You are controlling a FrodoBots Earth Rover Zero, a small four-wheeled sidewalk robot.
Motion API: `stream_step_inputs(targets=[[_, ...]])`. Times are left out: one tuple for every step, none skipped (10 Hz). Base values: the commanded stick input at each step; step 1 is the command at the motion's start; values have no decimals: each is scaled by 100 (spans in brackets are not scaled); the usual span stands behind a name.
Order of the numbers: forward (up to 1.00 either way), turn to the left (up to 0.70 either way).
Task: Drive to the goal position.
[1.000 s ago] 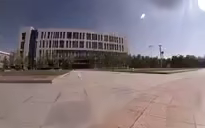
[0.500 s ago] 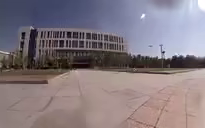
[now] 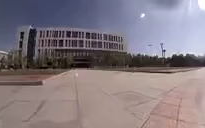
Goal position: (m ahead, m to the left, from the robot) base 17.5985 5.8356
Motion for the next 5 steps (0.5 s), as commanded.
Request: stream_step_inputs(targets=[[66,0],[66,0],[66,0],[66,5],[66,22]])
